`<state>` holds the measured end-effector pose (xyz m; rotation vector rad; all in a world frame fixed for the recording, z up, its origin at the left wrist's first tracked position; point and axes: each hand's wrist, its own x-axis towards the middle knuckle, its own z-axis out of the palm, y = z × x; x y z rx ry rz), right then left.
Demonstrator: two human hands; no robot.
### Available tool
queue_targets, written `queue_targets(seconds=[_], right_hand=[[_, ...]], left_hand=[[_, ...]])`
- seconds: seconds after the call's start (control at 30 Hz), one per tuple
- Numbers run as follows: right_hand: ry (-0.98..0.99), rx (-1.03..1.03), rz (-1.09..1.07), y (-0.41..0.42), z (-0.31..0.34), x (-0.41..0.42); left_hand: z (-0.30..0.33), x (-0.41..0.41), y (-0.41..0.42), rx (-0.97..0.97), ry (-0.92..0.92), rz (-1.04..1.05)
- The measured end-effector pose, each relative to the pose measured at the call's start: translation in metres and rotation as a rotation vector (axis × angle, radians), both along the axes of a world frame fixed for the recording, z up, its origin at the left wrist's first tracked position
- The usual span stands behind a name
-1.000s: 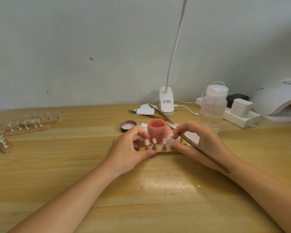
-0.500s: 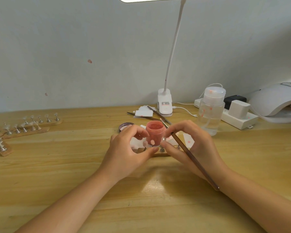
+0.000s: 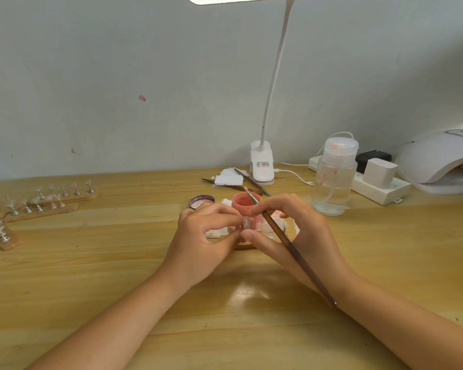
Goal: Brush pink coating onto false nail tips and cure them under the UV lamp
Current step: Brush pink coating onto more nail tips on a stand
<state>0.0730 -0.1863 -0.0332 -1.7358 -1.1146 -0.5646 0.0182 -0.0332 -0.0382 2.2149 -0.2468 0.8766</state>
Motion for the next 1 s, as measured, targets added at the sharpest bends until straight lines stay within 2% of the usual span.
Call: queue_targets(seconds=[0.07, 0.2, 0.33, 0.67, 0.9, 1.0], right_hand=[[0.077, 0.043, 0.021, -0.001, 0.005, 0.0], [0.354, 0.233, 0.088, 0.0, 0.021, 0.011], [0.485, 0.178, 0.038, 0.005, 0.041, 0.03], [0.348, -0.336, -0.127, 0.035, 0.056, 0.071], [0.226, -0.457, -0.189, 0.046, 0.044, 0.071], [0.284, -0.37, -0.187, 0.04, 0.048, 0.072]], left_hand=[[0.0, 0.001, 0.002, -0.069, -0.029, -0.024], [0.0, 0.004, 0.005, -0.173, -0.054, -0.007], [-0.001, 0.004, 0.006, -0.196, -0.061, 0.016], [0.0, 0.005, 0.008, -0.237, -0.035, 0.038], [0.001, 0.005, 0.007, -0.234, -0.031, 0.04], [-0.001, 0.006, 0.008, -0.251, -0.026, 0.057]])
